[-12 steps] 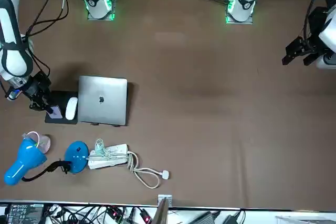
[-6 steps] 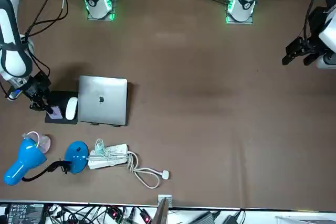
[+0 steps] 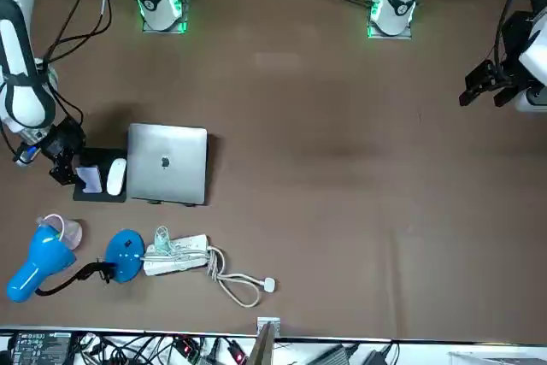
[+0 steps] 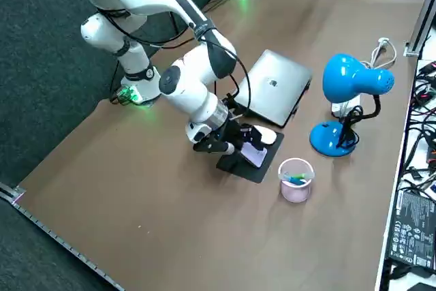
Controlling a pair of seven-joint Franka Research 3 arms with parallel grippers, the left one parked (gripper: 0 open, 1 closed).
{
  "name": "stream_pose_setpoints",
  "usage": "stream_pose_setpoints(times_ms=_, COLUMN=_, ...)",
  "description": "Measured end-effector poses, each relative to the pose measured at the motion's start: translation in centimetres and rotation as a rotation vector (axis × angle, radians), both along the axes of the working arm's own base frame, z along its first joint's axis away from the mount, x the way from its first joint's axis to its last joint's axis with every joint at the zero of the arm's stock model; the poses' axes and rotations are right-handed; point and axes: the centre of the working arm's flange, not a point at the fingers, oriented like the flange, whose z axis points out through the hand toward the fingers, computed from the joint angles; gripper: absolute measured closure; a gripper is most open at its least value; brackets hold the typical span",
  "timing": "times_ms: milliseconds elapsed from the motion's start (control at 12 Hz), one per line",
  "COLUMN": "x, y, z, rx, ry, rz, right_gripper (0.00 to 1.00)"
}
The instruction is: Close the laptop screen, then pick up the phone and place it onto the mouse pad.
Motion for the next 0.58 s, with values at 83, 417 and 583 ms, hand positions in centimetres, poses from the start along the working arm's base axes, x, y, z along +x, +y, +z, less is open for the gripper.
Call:
stream_pose_setpoints(times_ms=83, x=0.0, y=0.0, z=0.1, rx=0.000, ry=-0.002, rz=0.002, right_gripper=0.04)
stream_pose_setpoints(times_ms=417, x=0.1, y=0.0, z=2.3, rx=0.025, ry=-0.018, rz=0.019, right_gripper=0.00)
stream_pose_setpoints(times_ms=583, x=-0.2, y=-0.6, z=4.3, rx=0.044, ry=-0.030, rz=0.028, right_gripper=0.00)
